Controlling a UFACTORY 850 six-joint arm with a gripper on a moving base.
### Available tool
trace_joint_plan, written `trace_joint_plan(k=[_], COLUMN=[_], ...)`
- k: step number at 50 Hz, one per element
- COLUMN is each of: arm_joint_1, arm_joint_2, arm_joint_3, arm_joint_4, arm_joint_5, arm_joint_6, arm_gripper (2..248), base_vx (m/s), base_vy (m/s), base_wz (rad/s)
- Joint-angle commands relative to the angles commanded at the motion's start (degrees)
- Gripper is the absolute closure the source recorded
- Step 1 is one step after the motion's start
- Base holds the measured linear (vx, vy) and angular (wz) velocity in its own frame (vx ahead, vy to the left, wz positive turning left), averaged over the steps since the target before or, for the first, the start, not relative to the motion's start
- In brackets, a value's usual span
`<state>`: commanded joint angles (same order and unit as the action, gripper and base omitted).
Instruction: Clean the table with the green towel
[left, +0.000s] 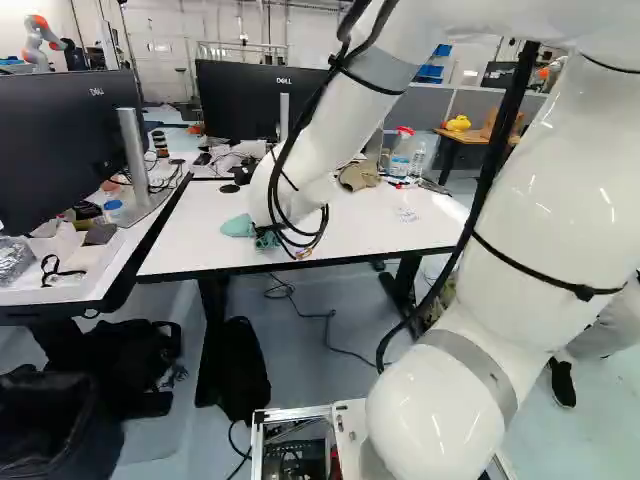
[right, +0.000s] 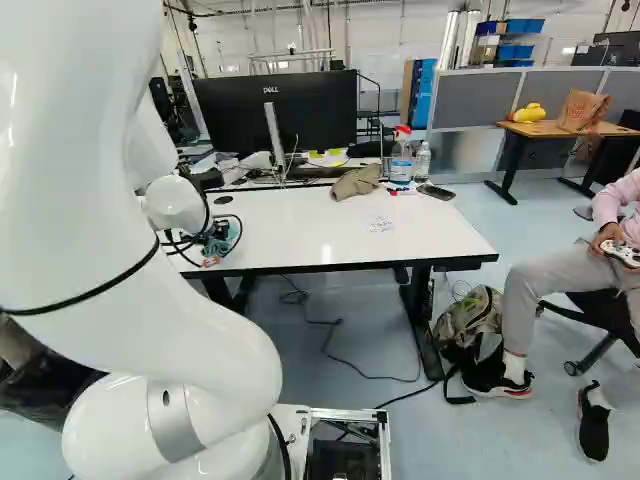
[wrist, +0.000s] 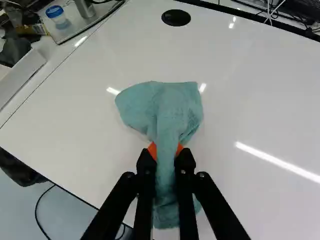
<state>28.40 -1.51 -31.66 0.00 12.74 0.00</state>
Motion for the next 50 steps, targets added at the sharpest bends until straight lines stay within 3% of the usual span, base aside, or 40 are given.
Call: trace_joint_plan(k=[29,50], arm_joint_1=[0.57,2.79], arm_joint_2=[0.32,5.1], arm_joint_3=[0.33,5.17], arm_joint_4=[0.0,0.0], arm_joint_5=[-2.0,-2.0], arm_joint_6=[0.0,0.0], arm_gripper=[200,200], base_vx=[0.0,0.0], base_vy=[0.0,0.0], base_wz=[0.0,0.0])
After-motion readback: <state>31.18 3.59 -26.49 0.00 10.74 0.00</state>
